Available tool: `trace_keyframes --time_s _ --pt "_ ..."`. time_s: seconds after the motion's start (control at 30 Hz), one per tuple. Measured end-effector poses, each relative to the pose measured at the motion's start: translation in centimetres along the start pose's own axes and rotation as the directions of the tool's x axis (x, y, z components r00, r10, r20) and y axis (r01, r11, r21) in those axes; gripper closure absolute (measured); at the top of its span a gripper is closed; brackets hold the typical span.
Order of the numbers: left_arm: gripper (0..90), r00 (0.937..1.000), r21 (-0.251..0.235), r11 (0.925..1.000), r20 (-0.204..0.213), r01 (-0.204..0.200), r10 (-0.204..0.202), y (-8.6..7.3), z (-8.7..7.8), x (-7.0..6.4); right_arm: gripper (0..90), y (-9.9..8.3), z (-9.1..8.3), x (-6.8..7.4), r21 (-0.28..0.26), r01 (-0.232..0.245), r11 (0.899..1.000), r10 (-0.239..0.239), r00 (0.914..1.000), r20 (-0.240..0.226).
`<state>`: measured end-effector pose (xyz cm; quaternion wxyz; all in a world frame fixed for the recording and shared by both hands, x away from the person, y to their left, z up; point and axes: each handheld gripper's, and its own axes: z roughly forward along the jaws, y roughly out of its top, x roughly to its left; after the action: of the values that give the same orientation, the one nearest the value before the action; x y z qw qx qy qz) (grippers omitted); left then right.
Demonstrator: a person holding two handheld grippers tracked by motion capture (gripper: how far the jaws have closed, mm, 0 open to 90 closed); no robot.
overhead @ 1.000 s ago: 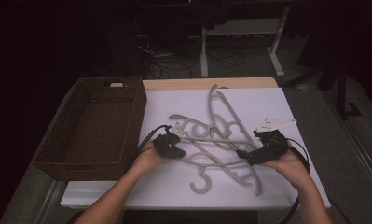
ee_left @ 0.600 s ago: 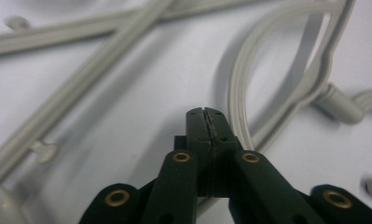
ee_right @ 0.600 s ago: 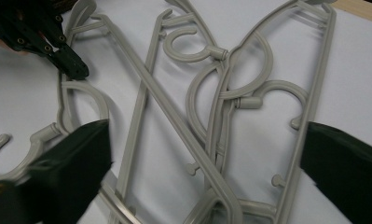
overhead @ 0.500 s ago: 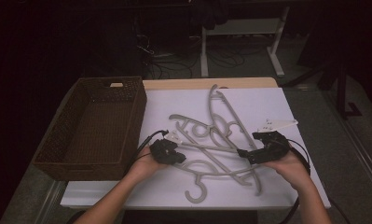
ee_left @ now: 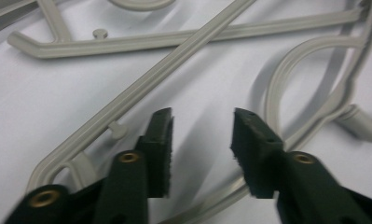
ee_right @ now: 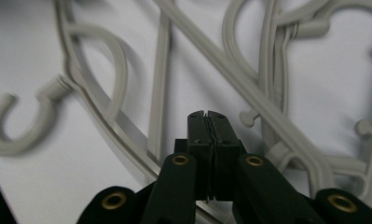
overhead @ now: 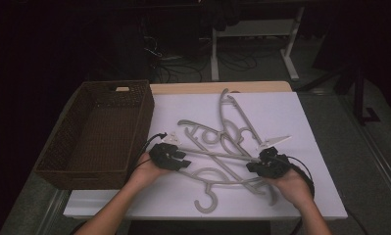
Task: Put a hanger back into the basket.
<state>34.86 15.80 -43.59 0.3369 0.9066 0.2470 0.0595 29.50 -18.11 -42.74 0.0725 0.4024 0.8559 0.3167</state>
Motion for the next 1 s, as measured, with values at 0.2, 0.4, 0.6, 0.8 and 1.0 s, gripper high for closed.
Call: trace_keyframes --time_s 0.2,0.4,0.6,0.8,1.0 --pt "85.5 0.9994 0.087 0.9960 0.029 -0.022 0.020 -0.2 1.1 0.0 89.3 -0.2 0.5 -0.1 0.064 -0.001 0.998 -0.003 0.9982 0.059" --pt "89.9 0.9964 0.109 0.9937 0.083 -0.025 0.016 -0.1 1.2 -0.3 89.4 -0.3 0.3 -0.8 0.074 0.000 0.997 -0.011 0.9894 0.145" --pt "89.9 0.9831 0.149 0.9859 0.176 -0.077 0.050 0.0 1.2 -1.5 89.4 -0.1 0.0 -1.7 0.044 -0.014 0.999 0.006 0.9871 0.160" --pt "80.0 0.9643 0.128 0.9802 0.237 -0.151 0.118 0.1 0.9 -2.6 89.4 0.1 0.0 -2.1 0.032 -0.012 0.999 0.006 0.9852 0.171" --pt "59.1 0.9499 0.071 0.9798 0.267 -0.187 0.162 0.0 -0.1 -2.9 84.8 -0.1 -0.5 -2.3 -0.014 -0.019 1.000 0.020 0.9900 0.139"
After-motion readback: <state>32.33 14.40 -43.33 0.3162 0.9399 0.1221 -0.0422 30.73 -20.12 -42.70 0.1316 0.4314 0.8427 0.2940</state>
